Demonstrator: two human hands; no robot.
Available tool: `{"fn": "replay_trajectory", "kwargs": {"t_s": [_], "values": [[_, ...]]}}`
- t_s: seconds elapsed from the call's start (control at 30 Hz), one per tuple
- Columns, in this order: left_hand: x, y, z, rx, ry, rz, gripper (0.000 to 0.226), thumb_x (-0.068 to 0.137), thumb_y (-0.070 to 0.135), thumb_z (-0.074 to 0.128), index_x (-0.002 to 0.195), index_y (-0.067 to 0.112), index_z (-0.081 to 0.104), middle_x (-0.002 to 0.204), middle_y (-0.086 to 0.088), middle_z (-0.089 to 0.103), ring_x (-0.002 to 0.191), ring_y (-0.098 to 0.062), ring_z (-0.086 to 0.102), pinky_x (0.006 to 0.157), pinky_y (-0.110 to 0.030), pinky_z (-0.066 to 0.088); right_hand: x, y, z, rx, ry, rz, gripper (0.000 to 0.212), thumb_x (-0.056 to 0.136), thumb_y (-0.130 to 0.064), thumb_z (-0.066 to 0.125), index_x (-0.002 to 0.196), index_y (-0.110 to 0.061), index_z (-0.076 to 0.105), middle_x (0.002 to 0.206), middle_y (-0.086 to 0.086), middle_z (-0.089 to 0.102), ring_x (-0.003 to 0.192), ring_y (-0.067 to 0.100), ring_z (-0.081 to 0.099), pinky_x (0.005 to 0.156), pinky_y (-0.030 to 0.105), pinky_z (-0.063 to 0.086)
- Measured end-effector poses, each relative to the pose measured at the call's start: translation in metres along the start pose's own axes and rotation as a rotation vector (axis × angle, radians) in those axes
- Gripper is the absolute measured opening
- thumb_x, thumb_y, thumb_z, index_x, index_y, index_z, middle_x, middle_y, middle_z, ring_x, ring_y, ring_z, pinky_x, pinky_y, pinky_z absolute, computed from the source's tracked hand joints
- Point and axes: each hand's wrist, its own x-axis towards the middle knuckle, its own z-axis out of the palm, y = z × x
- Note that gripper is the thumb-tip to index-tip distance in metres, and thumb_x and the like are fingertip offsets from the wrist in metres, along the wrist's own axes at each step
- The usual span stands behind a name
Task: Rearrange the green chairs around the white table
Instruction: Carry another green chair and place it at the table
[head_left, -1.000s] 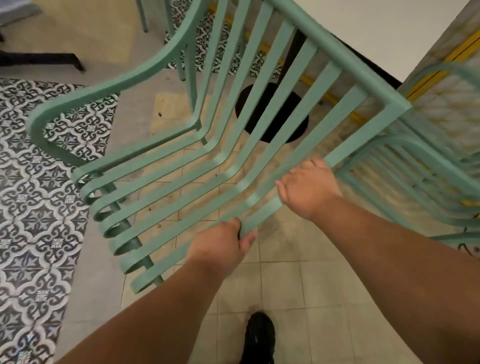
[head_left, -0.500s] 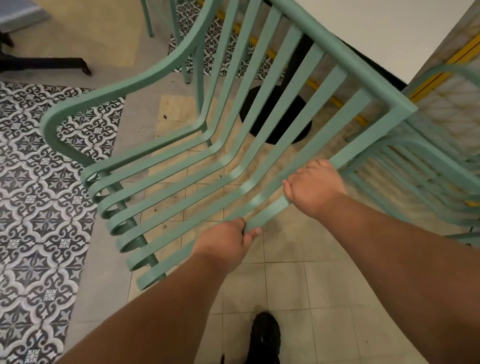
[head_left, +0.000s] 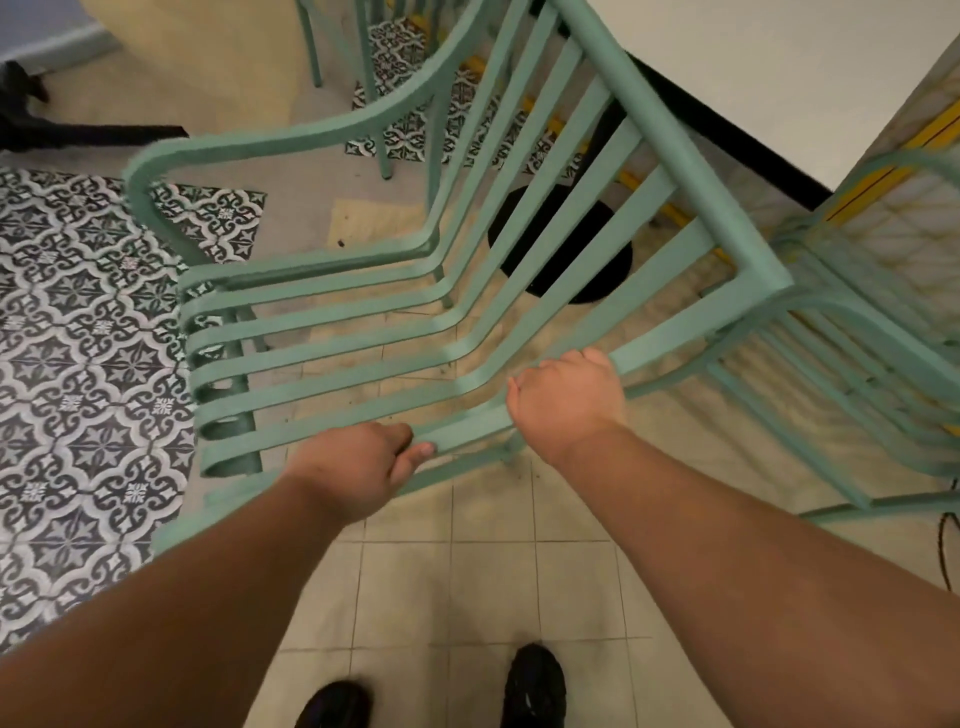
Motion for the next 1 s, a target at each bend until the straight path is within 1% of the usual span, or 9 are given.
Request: {"fn": "replay_trajectory", "kwargs": {"t_s": [0.13,0.27,0.3,0.47,0.6,0.8,0.87,0.93,1.0], "values": [[0.006,-0.018,-0.005,0.036,0.033,0.029,0.073,0.082,0.083,0.0,0.093,0.032,0.051,0.073,0.007,0.057,0.066,-0.012,0.055,0.062,-0.036,0.052,0.005,-0.011,-0.006,0.005,0.023,0.022,0.05,0.105,-0.031,0.02,0.091,-0.023,0.067,0.077,-0.002,0.059,0.077,0.022,0.041,0.076,0.038,0.021],[0.009,-0.047,-0.012,0.07,0.029,0.034,0.076,0.08,0.085,-0.004,0.092,0.035,0.051,0.074,0.01,0.057,0.067,-0.009,0.055,0.063,-0.036,0.054,0.008,-0.032,-0.015,0.01,0.023,-0.01,0.025,0.1,-0.02,0.036,0.084,-0.022,0.054,0.066,-0.002,0.047,0.074,0.025,0.044,0.075,0.04,0.027],[0.009,-0.054,-0.014,0.078,0.024,0.036,0.074,0.081,0.086,-0.003,0.09,0.035,0.05,0.074,0.011,0.057,0.067,-0.009,0.055,0.065,-0.037,0.055,0.01,-0.038,-0.015,0.03,0.019,0.003,0.023,0.1,-0.02,0.038,0.082,-0.022,0.052,0.065,-0.002,0.045,0.074,0.024,0.044,0.076,0.04,0.028],[0.01,-0.064,-0.018,0.112,0.013,0.05,0.066,0.086,0.082,0.005,0.088,0.034,0.05,0.074,0.009,0.058,0.068,-0.013,0.057,0.067,-0.039,0.056,0.017,-0.046,-0.013,0.148,0.016,0.072,0.03,0.102,-0.02,0.028,0.082,-0.024,0.05,0.07,-0.003,0.045,0.075,0.024,0.04,0.08,0.041,0.027],[0.011,-0.066,-0.018,0.117,0.031,0.073,0.065,0.088,0.081,0.005,0.086,0.033,0.049,0.074,0.009,0.058,0.067,-0.012,0.057,0.066,-0.037,0.055,0.016,-0.044,-0.014,0.146,-0.01,0.073,0.045,0.105,-0.027,0.02,0.093,-0.022,0.063,0.075,-0.002,0.049,0.076,0.023,0.04,0.085,0.041,0.03],[0.011,-0.065,-0.019,0.132,0.035,0.106,0.064,0.086,0.081,0.001,0.085,0.036,0.046,0.073,0.011,0.055,0.065,-0.006,0.052,0.064,-0.035,0.054,0.018,-0.04,-0.016,0.066,-0.03,-0.01,0.047,0.107,-0.029,0.018,0.086,-0.023,0.059,0.064,-0.002,0.04,0.072,0.023,0.043,0.076,0.04,0.023],[0.011,-0.065,-0.019,0.14,0.033,0.099,0.065,0.085,0.082,0.0,0.085,0.036,0.046,0.072,0.011,0.054,0.065,-0.006,0.052,0.064,-0.035,0.054,0.018,-0.04,-0.015,0.063,-0.019,-0.022,0.045,0.107,-0.03,0.021,0.081,-0.024,0.057,0.066,-0.003,0.05,0.071,0.023,0.043,0.075,0.04,0.023],[0.011,-0.065,-0.018,0.152,0.02,0.095,0.064,0.086,0.081,0.001,0.086,0.036,0.046,0.072,0.012,0.053,0.065,-0.007,0.053,0.065,-0.035,0.055,0.017,-0.039,-0.011,0.064,-0.004,-0.027,0.047,0.107,-0.032,0.023,0.082,-0.023,0.061,0.072,-0.002,0.061,0.07,0.024,0.043,0.074,0.04,0.023],[0.011,-0.064,-0.018,0.162,0.008,0.095,0.064,0.087,0.08,0.002,0.087,0.035,0.047,0.071,0.012,0.052,0.065,-0.007,0.052,0.066,-0.036,0.055,0.017,-0.037,-0.01,0.058,-0.012,-0.028,0.05,0.107,-0.033,0.021,0.084,-0.022,0.064,0.073,-0.002,0.062,0.07,0.024,0.043,0.073,0.04,0.024]]}}
